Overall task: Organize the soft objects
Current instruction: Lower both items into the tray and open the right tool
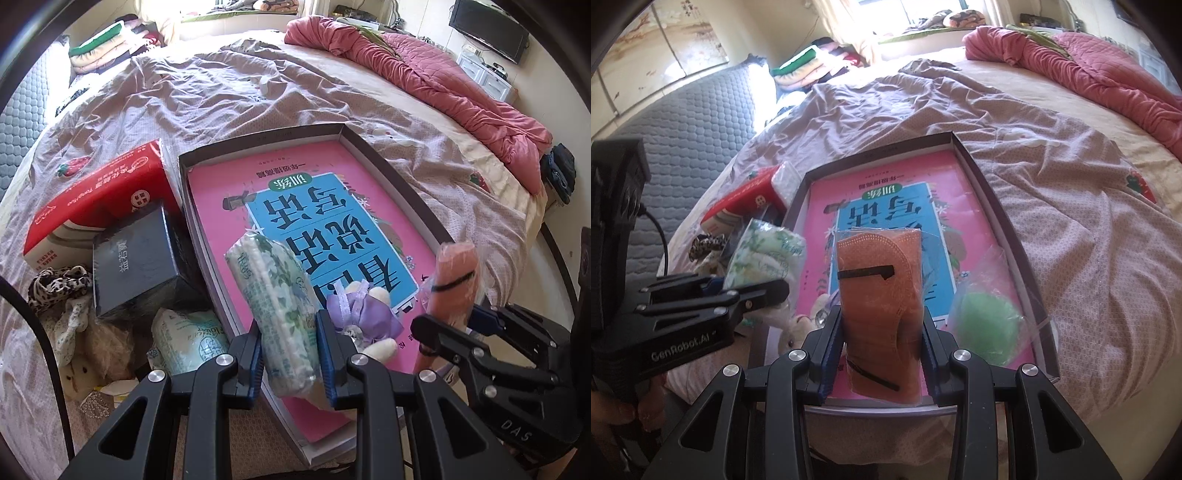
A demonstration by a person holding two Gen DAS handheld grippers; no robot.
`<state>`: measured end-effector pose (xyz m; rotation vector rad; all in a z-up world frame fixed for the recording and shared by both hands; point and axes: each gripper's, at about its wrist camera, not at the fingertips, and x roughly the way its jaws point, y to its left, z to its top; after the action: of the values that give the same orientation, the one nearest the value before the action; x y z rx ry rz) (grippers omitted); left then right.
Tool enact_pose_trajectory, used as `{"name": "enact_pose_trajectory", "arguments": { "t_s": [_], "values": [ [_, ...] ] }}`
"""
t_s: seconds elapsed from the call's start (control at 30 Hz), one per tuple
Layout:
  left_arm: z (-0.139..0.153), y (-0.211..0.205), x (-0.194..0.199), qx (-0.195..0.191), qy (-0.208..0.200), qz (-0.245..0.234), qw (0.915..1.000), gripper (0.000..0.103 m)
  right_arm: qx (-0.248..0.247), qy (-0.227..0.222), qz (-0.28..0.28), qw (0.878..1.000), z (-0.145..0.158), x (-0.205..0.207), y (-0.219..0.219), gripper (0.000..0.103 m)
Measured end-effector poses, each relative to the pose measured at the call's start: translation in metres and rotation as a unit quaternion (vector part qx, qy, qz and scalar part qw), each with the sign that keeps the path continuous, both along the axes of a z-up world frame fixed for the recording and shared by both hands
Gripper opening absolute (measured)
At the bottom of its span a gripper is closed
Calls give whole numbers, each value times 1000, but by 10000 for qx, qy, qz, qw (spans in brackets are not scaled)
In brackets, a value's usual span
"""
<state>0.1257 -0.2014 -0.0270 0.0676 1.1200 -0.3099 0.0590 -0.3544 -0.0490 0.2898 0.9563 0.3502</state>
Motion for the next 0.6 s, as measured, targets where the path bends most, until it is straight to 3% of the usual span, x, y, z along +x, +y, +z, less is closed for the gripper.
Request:
{"name": "enact_pose_trajectory", "arguments": {
  "t_s": [0.6],
  "values": [
    [-17, -2, 11, -90, 136, 99, 9998, 26, -398, 88, 130, 9991, -13, 3, 14, 40]
  ]
}}
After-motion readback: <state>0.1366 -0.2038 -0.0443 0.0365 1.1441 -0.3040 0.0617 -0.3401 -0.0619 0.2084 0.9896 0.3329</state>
